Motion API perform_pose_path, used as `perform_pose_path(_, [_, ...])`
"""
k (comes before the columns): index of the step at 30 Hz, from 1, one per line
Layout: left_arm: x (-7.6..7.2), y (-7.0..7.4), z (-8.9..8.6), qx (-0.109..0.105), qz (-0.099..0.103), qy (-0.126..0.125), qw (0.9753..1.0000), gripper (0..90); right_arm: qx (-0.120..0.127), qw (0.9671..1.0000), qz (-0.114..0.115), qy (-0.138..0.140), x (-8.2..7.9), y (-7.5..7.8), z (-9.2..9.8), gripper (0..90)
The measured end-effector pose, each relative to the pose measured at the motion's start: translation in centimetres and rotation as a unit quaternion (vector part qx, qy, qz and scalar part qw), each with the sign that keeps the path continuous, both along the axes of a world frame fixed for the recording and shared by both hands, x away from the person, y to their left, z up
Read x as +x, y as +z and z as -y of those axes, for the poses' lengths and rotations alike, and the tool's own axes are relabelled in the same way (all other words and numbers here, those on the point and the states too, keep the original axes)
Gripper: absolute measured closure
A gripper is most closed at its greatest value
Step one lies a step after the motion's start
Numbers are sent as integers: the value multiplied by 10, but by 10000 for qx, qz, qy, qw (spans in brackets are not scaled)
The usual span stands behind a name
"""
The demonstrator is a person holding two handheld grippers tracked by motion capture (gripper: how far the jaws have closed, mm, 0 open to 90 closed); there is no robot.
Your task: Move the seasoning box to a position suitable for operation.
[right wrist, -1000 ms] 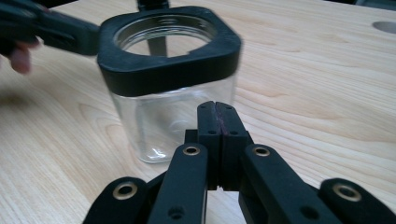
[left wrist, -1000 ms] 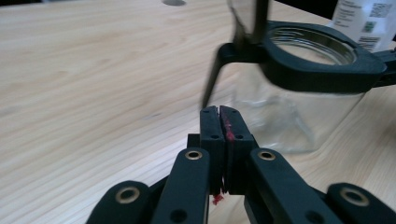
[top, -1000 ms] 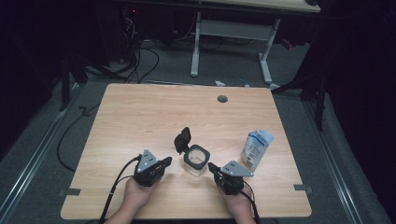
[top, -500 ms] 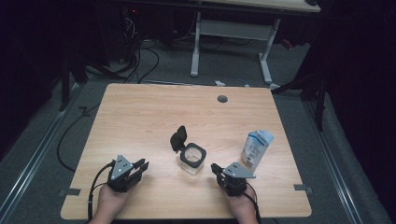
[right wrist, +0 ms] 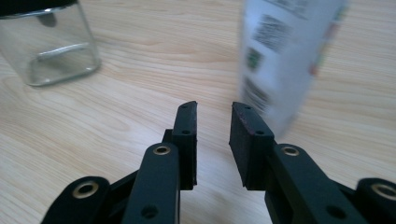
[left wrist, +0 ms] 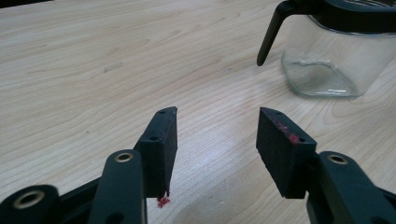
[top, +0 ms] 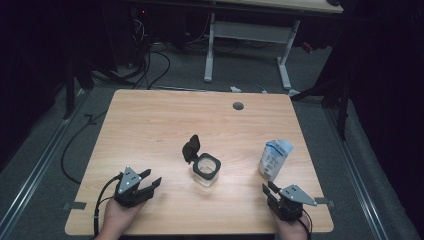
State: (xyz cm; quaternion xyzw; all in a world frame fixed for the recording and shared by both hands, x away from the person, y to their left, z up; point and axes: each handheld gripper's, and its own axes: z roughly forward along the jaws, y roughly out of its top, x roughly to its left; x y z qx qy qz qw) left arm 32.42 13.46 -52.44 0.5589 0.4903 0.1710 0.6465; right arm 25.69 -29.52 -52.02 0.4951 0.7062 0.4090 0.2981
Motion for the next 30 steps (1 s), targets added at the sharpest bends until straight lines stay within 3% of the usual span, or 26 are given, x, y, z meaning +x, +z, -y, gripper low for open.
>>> perform_pose_path(6, [0, 1, 1, -28, 23, -16, 10000, 457, 119, 9994, 154, -283, 0, 4, 18, 661])
perform_pose_path(8, [0, 1, 1, -32, 19, -13, 10000, 456, 166, 9989, 236, -368, 4, 5, 21, 605])
perform_pose_path(15, [-2, -1, 5, -11, 9, -82, 10000, 449, 330, 9983, 328, -359, 20, 14, 21, 551])
perform_pose_path(22, [-4, -2, 6, 75, 28, -204, 9998, 434, 183, 9989, 338, -265, 33, 22, 15, 590])
perform_pose_path(26, [-4, -1, 6, 66, 34, -225, 9997, 426, 253, 9986, 358, -290, 36, 28, 17, 641])
perform_pose_path(30, [-3, 1, 5, -31, 29, -212, 9998, 426, 146, 9988, 378, -262, 40, 31, 13, 702])
